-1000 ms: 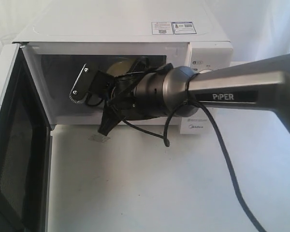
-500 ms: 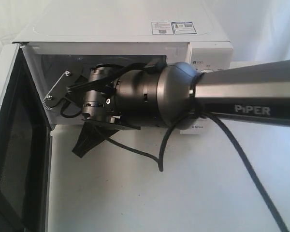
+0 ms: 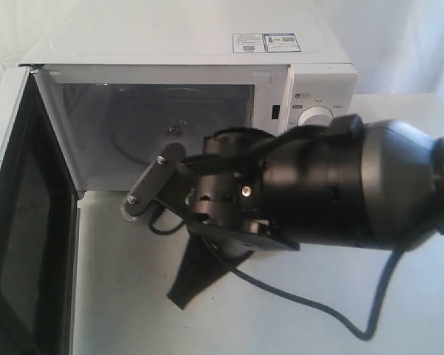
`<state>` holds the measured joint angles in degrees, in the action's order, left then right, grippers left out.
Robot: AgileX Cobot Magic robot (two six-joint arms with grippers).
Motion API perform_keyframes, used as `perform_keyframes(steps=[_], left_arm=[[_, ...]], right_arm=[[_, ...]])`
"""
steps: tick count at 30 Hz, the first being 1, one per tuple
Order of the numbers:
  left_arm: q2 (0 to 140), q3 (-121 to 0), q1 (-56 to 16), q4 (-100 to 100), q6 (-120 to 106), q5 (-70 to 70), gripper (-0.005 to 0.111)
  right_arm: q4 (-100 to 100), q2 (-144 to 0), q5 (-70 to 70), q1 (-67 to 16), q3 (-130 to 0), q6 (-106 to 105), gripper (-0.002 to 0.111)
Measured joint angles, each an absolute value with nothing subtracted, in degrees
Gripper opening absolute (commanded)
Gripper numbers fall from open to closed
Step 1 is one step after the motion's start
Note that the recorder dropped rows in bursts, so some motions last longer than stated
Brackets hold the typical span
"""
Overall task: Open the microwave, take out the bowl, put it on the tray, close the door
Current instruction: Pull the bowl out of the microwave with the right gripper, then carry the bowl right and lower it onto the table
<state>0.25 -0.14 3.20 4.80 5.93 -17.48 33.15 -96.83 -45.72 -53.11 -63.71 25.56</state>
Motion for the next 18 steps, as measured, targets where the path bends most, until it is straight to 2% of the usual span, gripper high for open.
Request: perform_keyframes(steps=[6,18], left_arm=[[0.25,-0.14,3.2,4.8,5.93,-17.48,0.0],[0.25,-0.14,3.2,4.8,5.93,-17.48,0.0]], right_arm=[[32.87,-92.81,-48.36,-53.11,-53.7,32.45,0.0],[40.6,-85.13,-42.09,-53.11,-38.64,49.56,0.0]])
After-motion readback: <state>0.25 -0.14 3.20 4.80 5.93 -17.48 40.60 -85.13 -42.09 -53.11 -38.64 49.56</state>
